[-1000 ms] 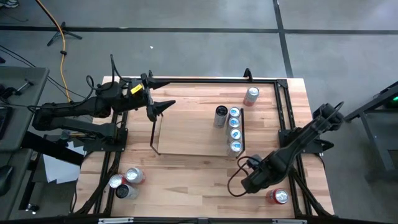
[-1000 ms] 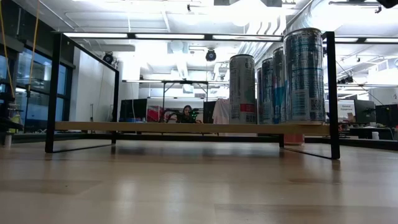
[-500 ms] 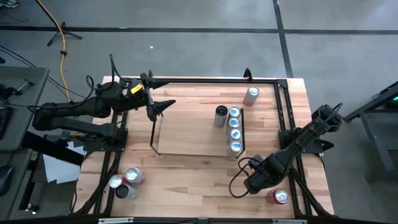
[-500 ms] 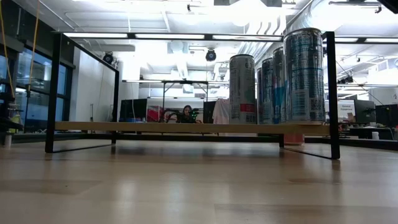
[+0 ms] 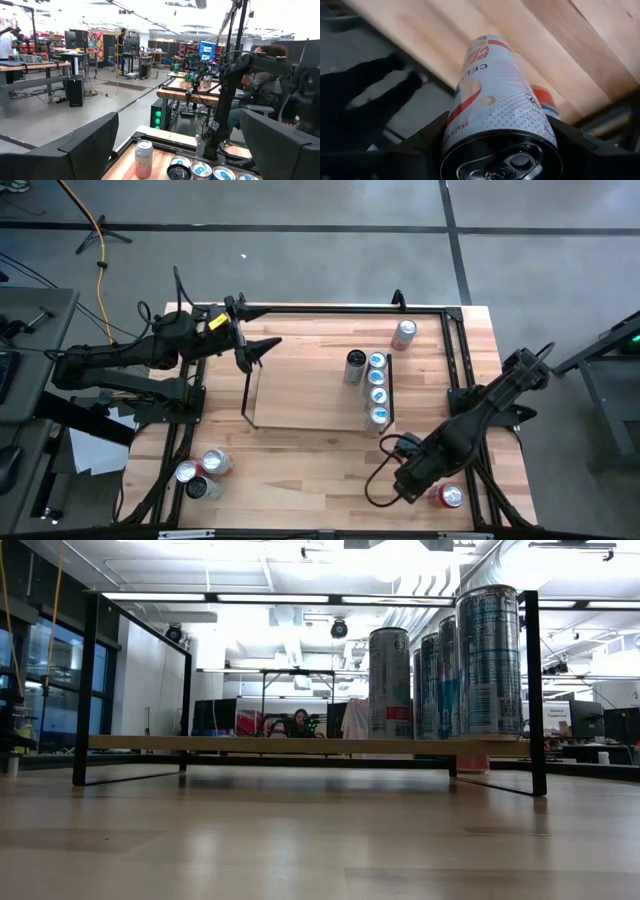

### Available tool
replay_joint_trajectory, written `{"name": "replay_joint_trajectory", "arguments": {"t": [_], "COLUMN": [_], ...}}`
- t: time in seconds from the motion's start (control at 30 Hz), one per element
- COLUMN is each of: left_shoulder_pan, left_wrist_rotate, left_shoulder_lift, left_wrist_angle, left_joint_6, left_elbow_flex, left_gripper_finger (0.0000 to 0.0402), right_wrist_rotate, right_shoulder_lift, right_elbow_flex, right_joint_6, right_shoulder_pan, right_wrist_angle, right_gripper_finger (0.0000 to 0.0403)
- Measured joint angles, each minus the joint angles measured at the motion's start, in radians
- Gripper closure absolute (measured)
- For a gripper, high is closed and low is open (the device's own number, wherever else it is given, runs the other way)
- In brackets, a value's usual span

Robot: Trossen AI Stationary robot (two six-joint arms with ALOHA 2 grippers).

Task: Place canned beverage on shelf
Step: Put the black soda can aligned with the other black soda can on the shelf

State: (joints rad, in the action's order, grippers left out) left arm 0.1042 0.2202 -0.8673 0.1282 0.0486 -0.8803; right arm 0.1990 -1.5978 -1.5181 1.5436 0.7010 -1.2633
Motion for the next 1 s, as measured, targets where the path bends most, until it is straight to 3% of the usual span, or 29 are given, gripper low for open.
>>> {"name": "replay_joint_trajectory", "arguments": {"t": [0.33,0.47,0.67,0.73,1.0], "left_shoulder_pan": [0.0,0.0,0.0,0.0,-0.001], "left_wrist_rotate": [0.004,0.003,-0.064,-0.095,-0.134], "left_shoulder_lift": [0.0,0.0,0.0,0.002,0.003], "left_wrist_angle": [0.001,0.001,0.005,0.005,0.005], "left_joint_6": [0.06,0.082,0.189,0.235,0.362], "left_elbow_flex": [0.0,0.0,0.0,0.0,0.0], "left_gripper_finger": [0.0025,0.0025,0.0025,0.0025,0.0025], "right_wrist_rotate": [-0.241,-0.243,-0.288,-0.308,-0.295], "right_shoulder_lift": [-0.031,-0.135,-0.326,-0.361,-0.373], "right_elbow_flex": [-0.399,-0.567,-0.827,-0.827,-0.614], "right_joint_6": [-0.324,-0.574,-0.885,-0.95,-1.055], "right_shoulder_pan": [-0.141,-0.252,-0.404,-0.447,-0.546], "right_wrist_angle": [0.008,-0.025,-0.259,-0.291,-0.297], "right_gripper_finger": [0.0163,0.0163,0.0163,0.0163,0.0163]}}
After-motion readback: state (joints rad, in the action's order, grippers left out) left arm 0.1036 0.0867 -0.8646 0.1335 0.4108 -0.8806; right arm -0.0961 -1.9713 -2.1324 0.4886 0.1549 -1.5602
